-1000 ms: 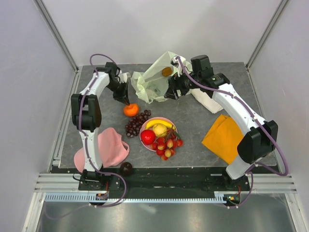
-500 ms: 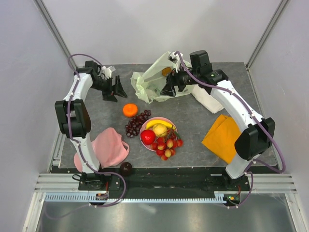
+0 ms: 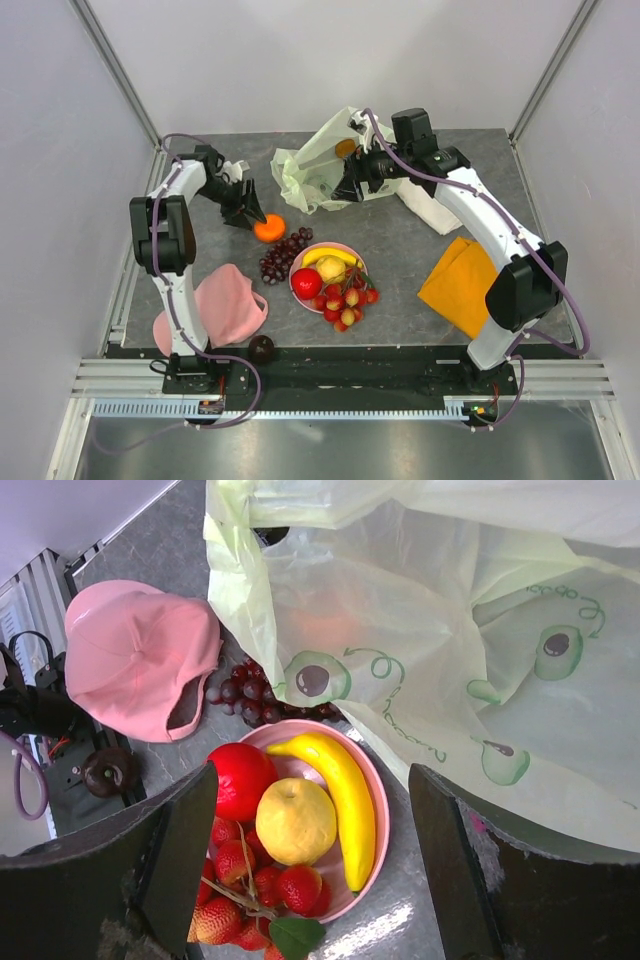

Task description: Take the fake fruits out of the plastic bag

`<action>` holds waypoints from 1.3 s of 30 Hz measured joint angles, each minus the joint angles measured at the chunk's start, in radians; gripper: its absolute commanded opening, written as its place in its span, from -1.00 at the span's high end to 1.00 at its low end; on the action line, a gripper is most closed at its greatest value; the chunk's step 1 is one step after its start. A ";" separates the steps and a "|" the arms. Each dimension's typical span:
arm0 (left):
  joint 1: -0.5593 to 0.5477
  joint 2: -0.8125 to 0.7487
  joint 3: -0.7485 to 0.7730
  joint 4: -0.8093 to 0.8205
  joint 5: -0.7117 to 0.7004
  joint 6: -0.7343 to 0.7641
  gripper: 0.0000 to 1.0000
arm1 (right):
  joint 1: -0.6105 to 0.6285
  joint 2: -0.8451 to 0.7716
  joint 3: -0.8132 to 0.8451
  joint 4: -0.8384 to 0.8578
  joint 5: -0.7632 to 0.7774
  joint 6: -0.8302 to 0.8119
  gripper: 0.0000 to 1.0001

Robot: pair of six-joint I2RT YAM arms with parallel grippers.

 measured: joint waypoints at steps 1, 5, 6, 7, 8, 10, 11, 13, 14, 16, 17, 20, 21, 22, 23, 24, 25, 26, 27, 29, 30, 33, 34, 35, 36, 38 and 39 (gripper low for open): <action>-0.004 0.008 0.002 0.000 0.000 -0.001 -0.13 | 0.000 0.000 -0.003 0.000 0.000 0.000 -0.69; -0.040 0.034 0.011 -0.002 -0.006 -0.005 0.76 | 0.000 0.000 -0.012 0.000 0.001 0.000 -0.70; -0.047 0.036 0.014 -0.005 -0.005 -0.009 0.90 | 0.000 0.000 -0.012 0.000 0.001 0.000 -0.70; -0.053 0.037 0.018 -0.009 -0.005 -0.012 0.96 | 0.000 0.000 -0.012 0.001 0.001 0.000 -0.70; -0.061 0.037 0.024 -0.010 -0.009 -0.012 0.97 | 0.000 0.000 -0.012 0.002 0.001 0.000 -0.70; -0.068 0.037 0.036 -0.008 -0.021 -0.012 0.97 | 0.000 0.000 -0.012 0.002 0.001 0.000 -0.70; -0.069 0.036 0.039 -0.008 -0.027 -0.012 0.97 | 0.000 0.000 -0.012 0.002 0.001 0.000 -0.70; -0.066 0.031 0.044 -0.006 -0.043 -0.011 0.96 | 0.000 0.000 -0.012 0.003 0.004 -0.003 -0.70; -0.066 0.022 0.044 -0.006 -0.061 -0.008 0.96 | 0.000 0.000 -0.012 0.003 0.008 -0.004 -0.70; -0.065 -0.010 0.041 0.003 -0.101 0.005 0.96 | 0.000 0.000 -0.012 0.003 0.023 -0.008 -0.70; -0.065 -0.036 0.034 0.013 -0.116 0.012 0.97 | 0.000 0.000 -0.012 0.003 0.032 -0.013 -0.70; -0.068 -0.175 -0.039 0.092 -0.182 0.045 0.97 | 0.000 0.000 -0.012 0.005 0.069 -0.032 -0.70; -0.071 -0.237 -0.075 0.127 -0.217 0.059 0.96 | 0.000 0.000 -0.012 0.005 0.082 -0.038 -0.70; -0.076 -0.298 -0.109 0.161 -0.256 0.074 0.97 | 0.000 0.000 -0.012 0.006 0.096 -0.043 -0.71; -0.086 -0.357 -0.144 0.205 -0.299 0.090 0.97 | 0.000 0.000 -0.012 0.006 0.106 -0.048 -0.70; -0.100 -0.418 -0.186 0.259 -0.367 0.113 0.97 | 0.000 0.000 -0.012 0.006 0.114 -0.050 -0.70; -0.118 -0.461 -0.217 0.303 -0.432 0.142 0.97 | 0.000 0.000 -0.012 0.006 0.120 -0.052 -0.71; -0.141 -0.494 -0.255 0.360 -0.499 0.177 0.97 | 0.000 0.000 -0.012 0.006 0.124 -0.053 -0.71; -0.164 -0.524 -0.305 0.435 -0.578 0.216 0.97 | 0.000 0.000 -0.012 0.006 0.126 -0.053 -0.71; -0.209 -0.561 -0.433 0.610 -0.718 0.322 0.97 | 0.000 0.000 -0.012 0.007 0.130 -0.053 -0.71; -0.241 -0.571 -0.539 0.758 -0.816 0.407 0.97 | 0.000 0.000 -0.012 0.006 0.131 -0.053 -0.71; -0.296 -0.527 -0.764 1.109 -0.998 0.644 0.97 | 0.000 0.000 -0.012 0.008 0.134 -0.052 -0.71; -0.304 -0.496 -0.816 1.215 -1.044 0.711 0.97 | 0.000 0.000 -0.012 0.012 0.134 -0.049 -0.71; -0.306 -0.470 -0.845 1.287 -1.078 0.757 0.97 | 0.000 0.000 -0.012 0.014 0.134 -0.048 -0.71; -0.306 -0.441 -0.872 1.370 -1.116 0.808 0.97 | 0.000 0.000 -0.012 0.020 0.134 -0.045 -0.72; -0.307 -0.413 -0.916 1.515 -1.174 0.886 0.97 | 0.000 0.000 -0.012 0.025 0.134 -0.041 -0.71; -0.307 -0.412 -0.936 1.577 -1.197 0.912 0.97 | 0.000 0.000 -0.012 0.026 0.134 -0.040 -0.72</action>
